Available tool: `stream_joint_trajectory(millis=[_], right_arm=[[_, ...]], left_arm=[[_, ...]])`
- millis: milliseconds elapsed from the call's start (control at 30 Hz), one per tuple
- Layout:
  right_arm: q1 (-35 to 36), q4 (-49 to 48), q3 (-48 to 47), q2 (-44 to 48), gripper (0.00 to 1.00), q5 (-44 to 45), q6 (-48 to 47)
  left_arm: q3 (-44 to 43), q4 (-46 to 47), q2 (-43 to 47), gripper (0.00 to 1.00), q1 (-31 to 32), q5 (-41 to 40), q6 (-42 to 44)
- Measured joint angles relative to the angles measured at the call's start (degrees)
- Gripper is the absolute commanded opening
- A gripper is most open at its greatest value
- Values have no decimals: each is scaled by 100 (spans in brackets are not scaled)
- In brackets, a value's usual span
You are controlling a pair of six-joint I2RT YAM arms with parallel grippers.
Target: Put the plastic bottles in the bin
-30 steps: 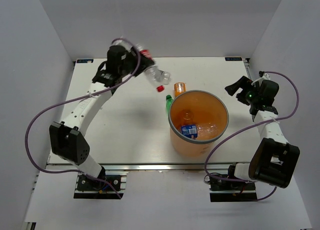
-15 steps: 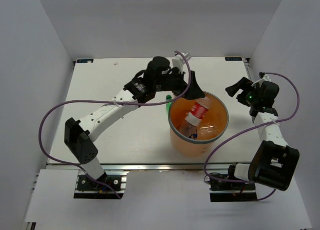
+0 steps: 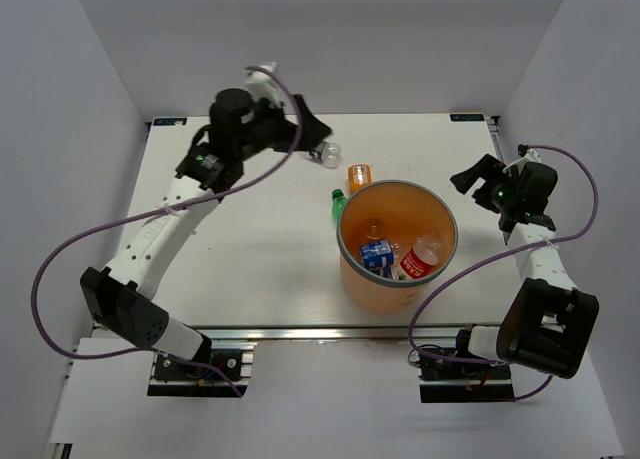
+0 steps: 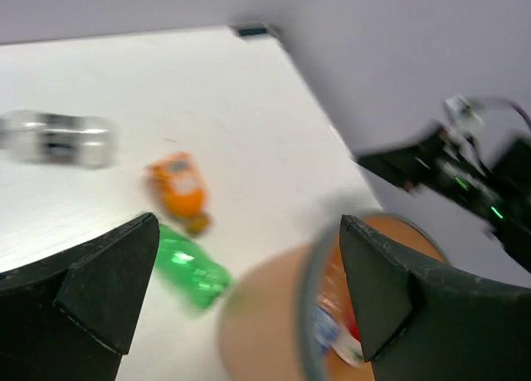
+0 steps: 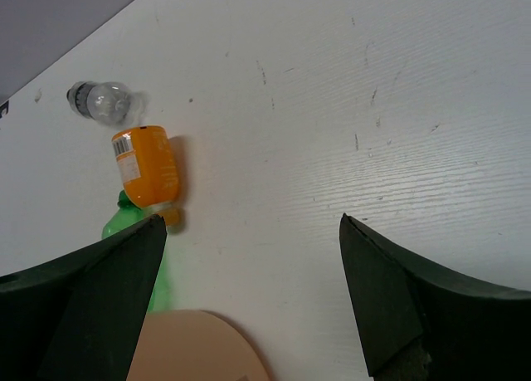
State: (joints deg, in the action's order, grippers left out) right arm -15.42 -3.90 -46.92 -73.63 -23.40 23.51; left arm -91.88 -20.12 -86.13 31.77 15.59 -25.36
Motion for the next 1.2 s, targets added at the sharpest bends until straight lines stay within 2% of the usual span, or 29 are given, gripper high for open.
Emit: stream_joint_trajectory(millis=[133,367,500,667,933,1100,1200], right_arm=[[-7,85,-2,-74,89,175,-35],[-35,98,-22,-291,89,225,-39],[-35,223,-96,-459,89,293,-59],[-35,444,-262,-671,89,452,-149],[-35,605,-330,-750,89,525,-190],[-37,697,-459,-857,89,522,-219],[-37,704,-463,-866,89,522,-234]], left_arm=[[586,304,142,98,-1016,-201,-131],[817,402,-1414,98,-1381,44,-109],[951,444,-2192,98,-1360,415,-116],[1473,780,-2328,98,-1126,796,-289],[1523,1547,-2826,98,-302,1266,-811],[1523,1751,-3348,98,-127,1366,-1088],[1502,1932,-3434,93,-79,1436,-1246]])
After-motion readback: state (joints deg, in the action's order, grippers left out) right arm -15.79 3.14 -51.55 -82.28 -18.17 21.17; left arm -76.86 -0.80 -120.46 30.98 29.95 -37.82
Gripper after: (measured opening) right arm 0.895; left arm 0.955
